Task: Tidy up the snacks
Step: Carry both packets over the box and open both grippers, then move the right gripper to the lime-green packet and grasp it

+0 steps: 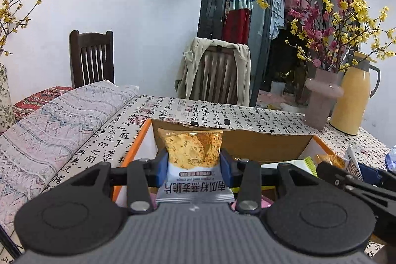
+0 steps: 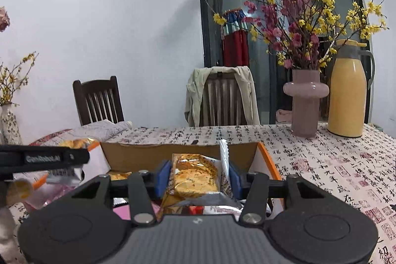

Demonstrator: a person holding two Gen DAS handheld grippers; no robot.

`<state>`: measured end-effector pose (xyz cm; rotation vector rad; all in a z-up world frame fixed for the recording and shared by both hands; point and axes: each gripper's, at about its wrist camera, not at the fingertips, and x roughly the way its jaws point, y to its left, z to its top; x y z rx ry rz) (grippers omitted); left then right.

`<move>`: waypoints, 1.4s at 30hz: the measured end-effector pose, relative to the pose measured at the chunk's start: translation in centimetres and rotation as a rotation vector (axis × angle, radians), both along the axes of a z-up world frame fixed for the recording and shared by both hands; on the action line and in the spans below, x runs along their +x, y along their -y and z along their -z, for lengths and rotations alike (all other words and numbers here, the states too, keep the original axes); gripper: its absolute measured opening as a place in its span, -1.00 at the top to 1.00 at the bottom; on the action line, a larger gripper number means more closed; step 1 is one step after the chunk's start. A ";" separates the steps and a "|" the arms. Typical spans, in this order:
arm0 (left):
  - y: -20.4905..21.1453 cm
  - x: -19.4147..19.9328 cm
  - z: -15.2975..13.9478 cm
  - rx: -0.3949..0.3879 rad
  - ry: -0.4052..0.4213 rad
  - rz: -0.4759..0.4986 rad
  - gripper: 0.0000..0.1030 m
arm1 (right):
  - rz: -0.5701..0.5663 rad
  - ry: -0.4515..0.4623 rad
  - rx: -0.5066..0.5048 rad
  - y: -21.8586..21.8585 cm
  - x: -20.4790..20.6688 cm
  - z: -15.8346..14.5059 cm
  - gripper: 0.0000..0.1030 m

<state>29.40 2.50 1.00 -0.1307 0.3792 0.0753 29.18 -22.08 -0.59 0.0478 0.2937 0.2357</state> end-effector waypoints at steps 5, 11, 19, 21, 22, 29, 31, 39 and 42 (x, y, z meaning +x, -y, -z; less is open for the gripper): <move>-0.4 -0.9 -0.4 -0.024 0.054 -0.025 -0.93 | 0.009 -0.009 0.031 0.6 -0.4 0.1 -0.70; -0.7 -1.3 -0.4 -0.029 0.076 -0.063 -1.00 | 0.024 -0.016 0.051 0.9 -0.6 0.2 -1.00; -0.9 -2.2 -1.9 -0.048 0.063 -0.092 -1.00 | 0.008 -0.017 0.057 0.9 -0.7 -0.2 -1.00; -1.2 -3.3 -3.0 -0.064 0.059 -0.087 -1.00 | -0.002 -0.009 0.068 1.0 -1.2 -0.9 -1.00; -1.3 -3.9 -3.5 -0.069 0.064 -0.081 -1.00 | -0.005 0.001 0.068 1.1 -1.7 -1.4 -1.00; -2.0 -8.3 -4.4 -0.062 0.085 -0.038 -1.00 | -0.031 0.023 0.055 0.9 -5.6 -3.0 -1.00; -2.3 -9.4 -3.9 -0.056 0.071 -0.036 -1.00 | -0.031 0.017 0.042 0.9 -6.7 -2.8 -1.00; -4.5 -13.0 -0.4 -0.018 0.018 -0.047 -1.00 | -0.038 -0.065 -0.010 0.9 -10.7 -0.1 -1.00; -5.2 -13.5 1.4 0.003 -0.011 -0.055 -1.00 | -0.020 -0.093 -0.005 1.5 -11.5 1.6 -1.00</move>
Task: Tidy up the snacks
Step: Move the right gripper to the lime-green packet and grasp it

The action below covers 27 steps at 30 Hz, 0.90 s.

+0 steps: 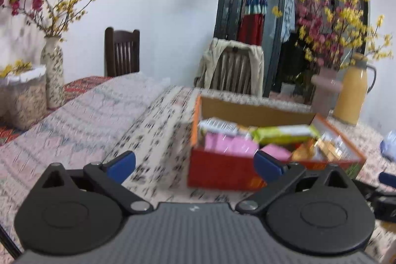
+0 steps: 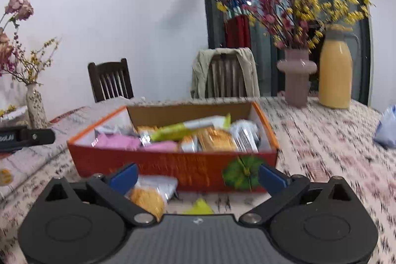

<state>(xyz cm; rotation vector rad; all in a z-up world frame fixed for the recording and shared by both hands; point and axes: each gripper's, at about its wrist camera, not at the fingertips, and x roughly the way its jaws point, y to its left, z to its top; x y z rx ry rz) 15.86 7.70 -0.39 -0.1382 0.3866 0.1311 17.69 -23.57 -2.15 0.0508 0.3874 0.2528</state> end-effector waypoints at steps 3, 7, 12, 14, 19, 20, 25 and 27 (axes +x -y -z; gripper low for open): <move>-0.4 -0.2 1.5 0.028 0.006 -0.010 -1.00 | 0.034 0.015 0.007 0.5 -0.4 1.4 -1.00; -0.7 -0.1 3.1 0.033 0.000 -0.022 -1.00 | 0.053 0.019 0.023 1.0 -0.4 2.1 -1.00; -1.0 -0.5 3.2 0.005 0.026 -0.013 -1.00 | 0.047 0.016 -0.003 0.6 -0.2 2.4 -1.00; -1.2 -0.5 3.2 -0.006 0.029 -0.010 -1.00 | 0.048 0.014 -0.007 0.5 -0.2 2.3 -1.00; -1.4 -0.4 3.3 -0.027 0.025 0.003 -1.00 | 0.064 -0.012 -0.032 0.1 -0.2 2.2 -1.00; -1.4 -0.5 3.3 -0.030 0.026 0.007 -1.00 | 0.064 -0.031 -0.028 0.0 -0.2 2.1 -1.00; -1.4 -0.4 3.3 -0.027 0.024 0.016 -1.00 | 0.053 -0.115 -0.012 -1.5 -0.9 1.8 -1.00; -1.4 -0.4 3.3 -0.027 0.024 0.019 -1.00 | 0.058 -0.147 -0.006 -2.3 -1.0 1.6 -1.00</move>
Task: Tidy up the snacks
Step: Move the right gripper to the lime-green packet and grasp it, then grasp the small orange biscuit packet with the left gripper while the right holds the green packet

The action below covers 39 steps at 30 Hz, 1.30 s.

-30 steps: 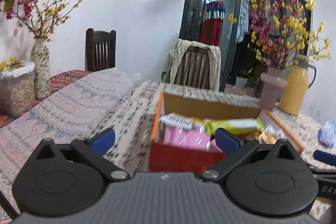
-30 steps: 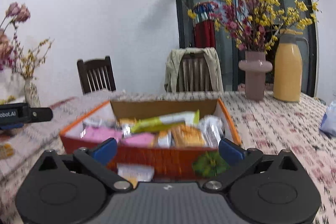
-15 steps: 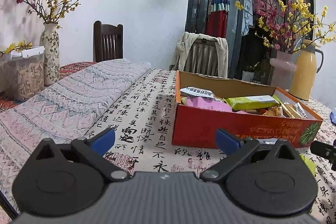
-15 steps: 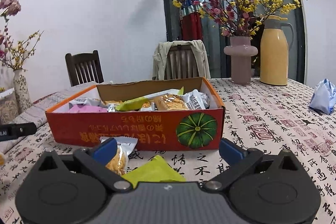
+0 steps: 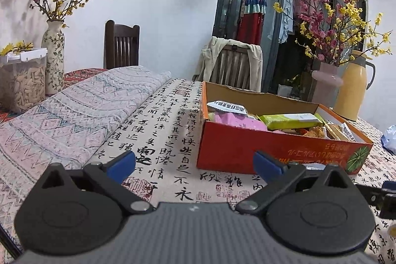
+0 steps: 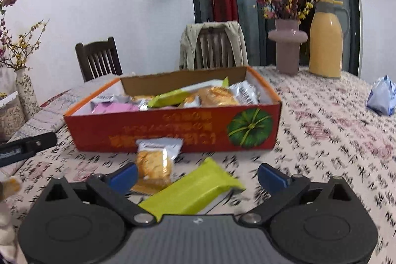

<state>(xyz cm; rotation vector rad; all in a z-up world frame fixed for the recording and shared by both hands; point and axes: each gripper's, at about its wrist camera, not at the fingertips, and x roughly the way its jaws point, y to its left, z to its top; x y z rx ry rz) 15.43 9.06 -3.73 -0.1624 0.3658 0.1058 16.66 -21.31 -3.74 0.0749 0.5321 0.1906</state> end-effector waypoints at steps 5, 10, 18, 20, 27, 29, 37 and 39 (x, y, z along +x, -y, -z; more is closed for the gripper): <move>-0.1 0.0 0.0 0.000 0.001 0.001 -1.00 | 0.035 -0.046 -0.050 -1.8 -0.1 0.8 -1.00; 0.0 -0.1 0.0 -0.001 0.004 0.003 -1.00 | 0.030 -0.081 -0.091 -1.8 -0.6 1.7 -0.93; 0.0 -0.2 0.0 -0.001 0.006 -0.001 -1.00 | 0.026 -0.097 -0.133 0.2 -1.6 2.2 -0.92; 0.0 -0.2 0.0 -0.001 0.006 -0.002 -1.00 | 0.029 -0.105 -0.139 0.7 -1.6 2.4 -0.85; -0.1 -0.2 0.0 -0.001 0.007 -0.004 -1.00 | 0.033 -0.100 -0.109 2.4 -2.1 2.7 -0.68; -0.1 -0.2 0.0 -0.002 0.007 -0.005 -1.00 | 0.045 -0.092 -0.103 2.8 -2.3 2.7 -0.49; -0.2 -0.2 0.0 -0.003 0.005 -0.007 -1.00 | 0.048 -0.052 -0.066 4.2 -2.9 2.4 0.35; -0.2 -0.2 0.0 -0.001 0.003 -0.008 -1.00 | 0.048 -0.033 -0.065 4.4 -2.8 2.1 0.36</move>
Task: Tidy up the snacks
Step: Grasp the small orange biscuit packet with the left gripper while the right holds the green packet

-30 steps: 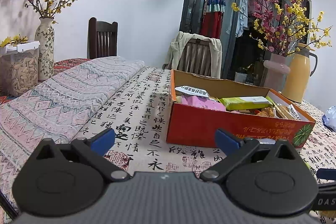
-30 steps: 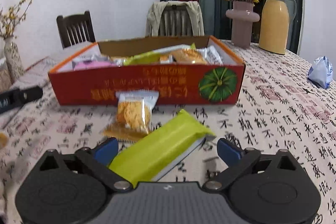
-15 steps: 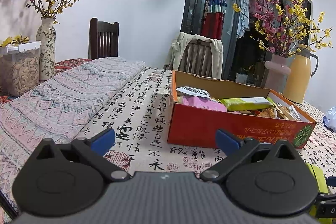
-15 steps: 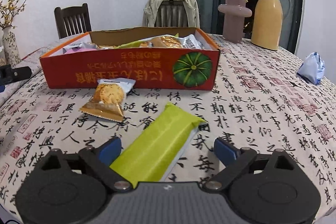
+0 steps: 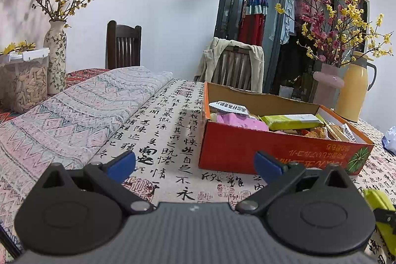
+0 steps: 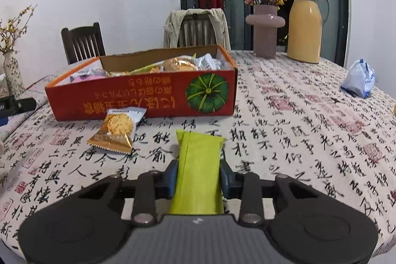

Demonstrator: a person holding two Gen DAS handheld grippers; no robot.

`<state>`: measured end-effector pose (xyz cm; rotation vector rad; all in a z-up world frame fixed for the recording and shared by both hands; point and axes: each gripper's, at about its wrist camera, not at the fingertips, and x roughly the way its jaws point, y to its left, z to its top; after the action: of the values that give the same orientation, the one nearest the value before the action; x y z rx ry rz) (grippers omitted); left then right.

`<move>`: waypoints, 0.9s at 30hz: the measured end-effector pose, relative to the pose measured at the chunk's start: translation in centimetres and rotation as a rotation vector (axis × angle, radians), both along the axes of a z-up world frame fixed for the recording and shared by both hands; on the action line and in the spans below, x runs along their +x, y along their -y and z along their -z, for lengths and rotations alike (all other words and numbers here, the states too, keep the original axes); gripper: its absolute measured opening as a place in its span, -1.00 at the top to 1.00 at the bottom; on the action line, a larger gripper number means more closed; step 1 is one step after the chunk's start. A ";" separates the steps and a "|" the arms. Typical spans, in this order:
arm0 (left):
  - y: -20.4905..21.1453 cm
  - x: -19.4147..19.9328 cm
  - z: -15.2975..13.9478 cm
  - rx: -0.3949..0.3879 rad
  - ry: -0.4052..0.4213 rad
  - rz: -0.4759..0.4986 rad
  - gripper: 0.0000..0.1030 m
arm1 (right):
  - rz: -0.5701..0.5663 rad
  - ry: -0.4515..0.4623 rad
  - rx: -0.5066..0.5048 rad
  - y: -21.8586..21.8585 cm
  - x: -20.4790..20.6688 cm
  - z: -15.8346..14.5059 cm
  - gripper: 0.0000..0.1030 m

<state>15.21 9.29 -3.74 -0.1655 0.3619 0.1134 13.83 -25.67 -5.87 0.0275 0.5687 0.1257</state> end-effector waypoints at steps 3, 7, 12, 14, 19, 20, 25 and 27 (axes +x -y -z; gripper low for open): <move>0.0 0.1 0.0 0.002 -0.004 -0.001 -1.00 | 0.001 0.035 0.006 0.4 0.0 -0.6 0.36; 0.1 0.2 0.1 0.006 -0.010 -0.004 -1.00 | 0.002 0.078 0.017 1.1 0.4 -1.6 0.37; 0.2 0.4 0.1 0.013 -0.021 -0.013 -1.00 | -0.005 0.122 0.041 2.3 1.8 -2.6 0.37; 0.2 0.4 0.1 0.016 -0.024 -0.018 -1.00 | -0.005 0.135 0.046 2.8 2.6 -2.7 0.36; 0.4 0.6 0.1 0.026 -0.030 -0.030 -1.00 | -0.009 0.140 0.128 4.1 4.7 -1.8 0.36; 0.4 0.6 0.1 0.029 -0.032 -0.031 -1.00 | -0.008 0.133 0.144 4.3 5.0 -1.5 0.36; 0.6 0.6 0.1 0.044 -0.035 -0.044 -1.00 | -0.018 0.142 0.172 4.6 5.0 -0.8 0.37; 0.8 0.7 0.0 0.058 -0.042 -0.063 -1.00 | -0.023 0.144 0.179 4.8 5.0 -0.7 0.37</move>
<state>15.91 8.47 -3.76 -0.1170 0.3948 0.1892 18.81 -30.43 -5.17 0.1842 0.4126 0.1992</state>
